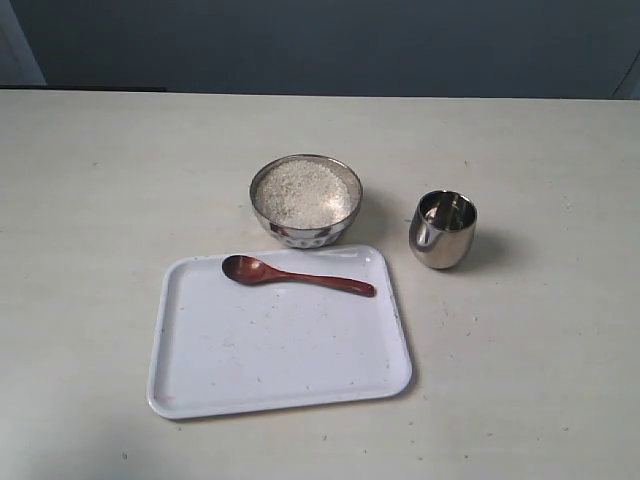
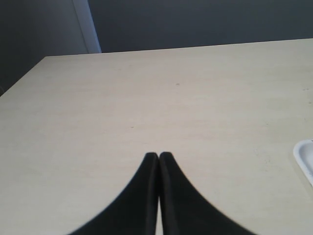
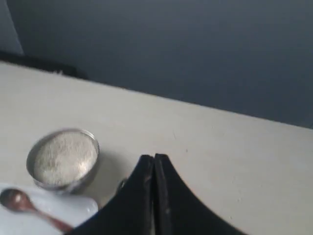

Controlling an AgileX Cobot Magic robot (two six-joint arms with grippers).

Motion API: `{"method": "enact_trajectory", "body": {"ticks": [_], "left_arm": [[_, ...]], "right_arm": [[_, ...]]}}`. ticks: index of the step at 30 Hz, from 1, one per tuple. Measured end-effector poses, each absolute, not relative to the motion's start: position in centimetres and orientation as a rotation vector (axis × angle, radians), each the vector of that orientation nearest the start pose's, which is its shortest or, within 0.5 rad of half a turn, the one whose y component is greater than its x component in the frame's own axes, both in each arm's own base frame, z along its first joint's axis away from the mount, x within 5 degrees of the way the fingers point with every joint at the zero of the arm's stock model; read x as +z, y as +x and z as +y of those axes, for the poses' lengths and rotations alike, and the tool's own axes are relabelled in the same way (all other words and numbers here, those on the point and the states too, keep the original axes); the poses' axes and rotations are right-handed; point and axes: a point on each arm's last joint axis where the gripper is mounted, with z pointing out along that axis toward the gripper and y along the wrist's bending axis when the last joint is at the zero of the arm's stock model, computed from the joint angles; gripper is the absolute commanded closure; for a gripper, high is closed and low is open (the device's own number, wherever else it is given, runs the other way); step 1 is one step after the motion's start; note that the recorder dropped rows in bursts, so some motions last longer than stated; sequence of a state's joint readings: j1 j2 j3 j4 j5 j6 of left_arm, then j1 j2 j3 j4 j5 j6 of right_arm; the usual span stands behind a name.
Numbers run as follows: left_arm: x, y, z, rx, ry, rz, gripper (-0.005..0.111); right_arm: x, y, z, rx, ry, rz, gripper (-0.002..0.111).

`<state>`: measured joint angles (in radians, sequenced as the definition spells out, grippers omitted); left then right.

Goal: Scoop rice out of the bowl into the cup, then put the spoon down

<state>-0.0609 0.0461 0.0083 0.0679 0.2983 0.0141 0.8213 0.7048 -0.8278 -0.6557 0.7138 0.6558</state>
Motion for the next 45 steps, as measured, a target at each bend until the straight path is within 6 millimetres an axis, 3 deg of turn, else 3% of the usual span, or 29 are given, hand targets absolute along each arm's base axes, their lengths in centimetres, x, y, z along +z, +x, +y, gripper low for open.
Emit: {"method": "enact_trajectory", "body": {"ticks": [6,15,20,28,45], "left_arm": [[18.1,5.7,-0.2,0.031,0.114,1.832,0.106],[18.1,5.7,-0.2,0.031,0.114,1.832,0.106],[18.1,5.7,-0.2,0.031,0.114,1.832,0.106],[18.1,5.7,-0.2,0.031,0.114,1.832,0.106],[18.1,5.7,-0.2,0.031,0.114,1.832,0.106]], "right_arm": [[35.6,10.7,3.7,0.276,-0.197,1.659,0.108],[28.8,8.0,0.3,0.088,0.012,1.565,0.108],[25.4,6.6,-0.5,0.030,0.114,1.531,0.108],[21.7,5.6,-0.5,0.117,0.226,1.496,0.108],[21.3,5.6,-0.4,0.268,0.340,1.469,0.108]]}}
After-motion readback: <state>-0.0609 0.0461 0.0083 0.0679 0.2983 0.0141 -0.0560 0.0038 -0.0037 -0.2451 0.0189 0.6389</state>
